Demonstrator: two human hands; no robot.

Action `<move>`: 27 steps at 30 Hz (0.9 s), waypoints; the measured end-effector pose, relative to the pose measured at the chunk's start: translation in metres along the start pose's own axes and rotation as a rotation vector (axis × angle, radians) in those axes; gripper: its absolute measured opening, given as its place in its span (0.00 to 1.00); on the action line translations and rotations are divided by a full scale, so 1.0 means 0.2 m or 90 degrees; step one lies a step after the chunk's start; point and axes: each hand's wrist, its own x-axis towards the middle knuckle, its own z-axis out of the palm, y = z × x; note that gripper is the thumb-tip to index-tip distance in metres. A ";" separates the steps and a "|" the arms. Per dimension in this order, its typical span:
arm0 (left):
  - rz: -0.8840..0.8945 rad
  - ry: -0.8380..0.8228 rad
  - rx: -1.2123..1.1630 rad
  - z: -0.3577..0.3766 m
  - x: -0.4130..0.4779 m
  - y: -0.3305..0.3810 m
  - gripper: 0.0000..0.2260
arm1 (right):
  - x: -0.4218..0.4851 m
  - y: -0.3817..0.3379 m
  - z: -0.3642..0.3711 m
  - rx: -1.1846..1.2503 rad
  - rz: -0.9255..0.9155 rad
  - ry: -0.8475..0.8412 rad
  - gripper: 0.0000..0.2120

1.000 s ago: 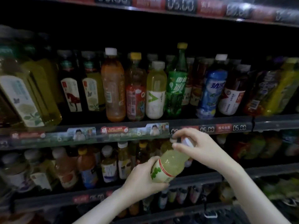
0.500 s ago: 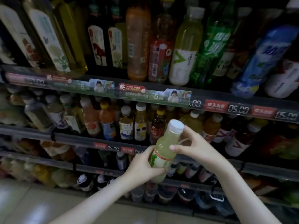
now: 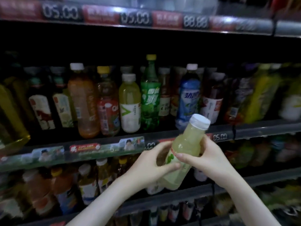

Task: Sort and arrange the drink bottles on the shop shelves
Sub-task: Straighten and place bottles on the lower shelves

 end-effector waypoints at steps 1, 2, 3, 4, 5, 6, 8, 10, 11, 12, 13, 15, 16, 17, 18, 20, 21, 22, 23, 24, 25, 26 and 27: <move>0.028 0.001 0.010 -0.02 0.04 0.05 0.29 | 0.00 -0.02 -0.05 0.013 -0.016 0.044 0.22; 0.058 0.014 0.034 -0.03 0.08 0.11 0.28 | 0.01 -0.04 -0.10 0.024 -0.034 0.091 0.23; 0.089 0.040 0.069 -0.03 0.12 0.15 0.27 | 0.02 -0.05 -0.15 0.030 -0.052 0.137 0.23; 0.117 0.073 0.105 -0.02 0.15 0.19 0.26 | 0.03 -0.06 -0.21 0.034 -0.068 0.175 0.24; 0.138 0.106 0.137 -0.01 0.19 0.22 0.25 | 0.04 -0.06 -0.26 0.038 -0.081 0.205 0.23; 0.155 0.136 0.159 0.01 0.23 0.25 0.25 | 0.05 -0.07 -0.31 0.039 -0.093 0.229 0.23; 0.180 0.192 0.188 0.06 0.33 0.28 0.25 | 0.08 -0.06 -0.41 0.043 -0.116 0.271 0.22; 0.182 0.259 0.219 0.12 0.43 0.30 0.28 | 0.11 -0.04 -0.50 0.048 -0.139 0.295 0.24; 0.176 0.300 0.238 0.16 0.47 0.31 0.29 | 0.13 -0.02 -0.54 0.045 -0.146 0.297 0.25; 0.173 0.347 0.260 0.20 0.51 0.32 0.29 | 0.15 -0.01 -0.58 0.042 -0.151 0.292 0.26; 0.185 0.393 0.288 0.25 0.55 0.34 0.29 | 0.17 0.00 -0.63 0.041 -0.154 0.285 0.26; 0.231 0.445 0.336 0.33 0.63 0.38 0.28 | 0.21 0.03 -0.72 0.039 -0.162 0.273 0.23; 0.256 0.458 0.347 0.38 0.69 0.39 0.28 | 0.22 0.05 -0.76 0.032 -0.168 0.266 0.22; 0.270 0.456 0.346 0.43 0.74 0.41 0.28 | 0.24 0.07 -0.81 0.024 -0.173 0.260 0.21; 0.270 0.446 0.337 0.48 0.79 0.42 0.29 | 0.25 0.10 -0.84 0.016 -0.176 0.255 0.22; 0.231 0.423 0.320 0.56 0.88 0.46 0.30 | 0.27 0.15 -0.93 0.011 -0.180 0.249 0.23; 0.200 0.410 0.315 0.59 0.92 0.47 0.31 | 0.28 0.17 -0.97 0.011 -0.182 0.244 0.23; 0.167 0.401 0.312 0.62 0.96 0.48 0.32 | 0.29 0.18 -1.00 0.016 -0.183 0.240 0.24; 0.136 0.397 0.309 0.64 1.00 0.48 0.34 | 0.29 0.19 -1.04 0.023 -0.184 0.237 0.24; 0.106 0.396 0.306 0.65 1.03 0.48 0.36 | 0.30 0.20 -1.07 0.030 -0.186 0.236 0.25; 0.080 0.397 0.305 0.66 1.07 0.49 0.38 | 0.30 0.21 -1.09 0.035 -0.188 0.236 0.25; 0.055 0.400 0.311 0.67 1.09 0.49 0.41 | 0.30 0.22 -1.11 0.037 -0.190 0.235 0.24; 0.032 0.406 0.324 0.68 1.12 0.49 0.43 | 0.30 0.24 -1.13 0.039 -0.191 0.236 0.24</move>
